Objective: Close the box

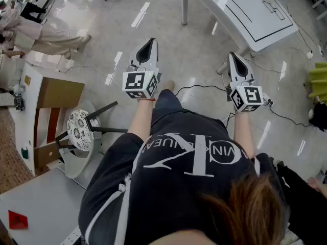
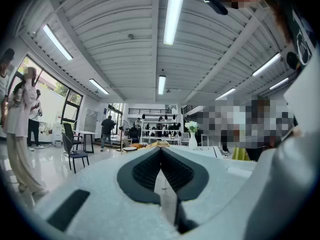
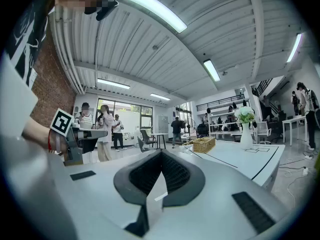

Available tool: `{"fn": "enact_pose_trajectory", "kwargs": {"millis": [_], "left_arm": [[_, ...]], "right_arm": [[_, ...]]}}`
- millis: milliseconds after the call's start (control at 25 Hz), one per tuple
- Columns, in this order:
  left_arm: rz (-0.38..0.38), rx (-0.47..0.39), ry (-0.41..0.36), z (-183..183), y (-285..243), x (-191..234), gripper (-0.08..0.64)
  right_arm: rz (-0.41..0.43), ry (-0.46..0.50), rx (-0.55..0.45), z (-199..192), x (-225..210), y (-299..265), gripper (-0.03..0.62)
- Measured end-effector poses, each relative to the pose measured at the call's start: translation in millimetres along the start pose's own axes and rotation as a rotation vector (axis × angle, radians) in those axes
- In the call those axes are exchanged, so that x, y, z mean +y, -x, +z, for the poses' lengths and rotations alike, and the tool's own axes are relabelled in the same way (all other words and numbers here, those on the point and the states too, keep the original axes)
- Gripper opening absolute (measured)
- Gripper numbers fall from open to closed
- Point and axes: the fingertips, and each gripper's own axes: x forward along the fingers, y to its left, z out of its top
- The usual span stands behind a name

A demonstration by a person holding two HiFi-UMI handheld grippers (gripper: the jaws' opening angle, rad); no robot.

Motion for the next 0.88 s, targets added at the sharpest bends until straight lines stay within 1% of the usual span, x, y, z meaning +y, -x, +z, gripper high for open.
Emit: {"fn": "enact_pose_trajectory", "kwargs": {"millis": [520, 880], "left_arm": [[0.001, 0.018, -0.005, -5, -6, 4, 0.011], [0.0, 0.037, -0.017, -12, -20, 5, 0.011]], "right_arm": [[0.01, -0.009, 0.012, -7, -2, -10, -0.003], [0.041, -0.037, 0.022, -19, -9, -22, -0.003]]}}
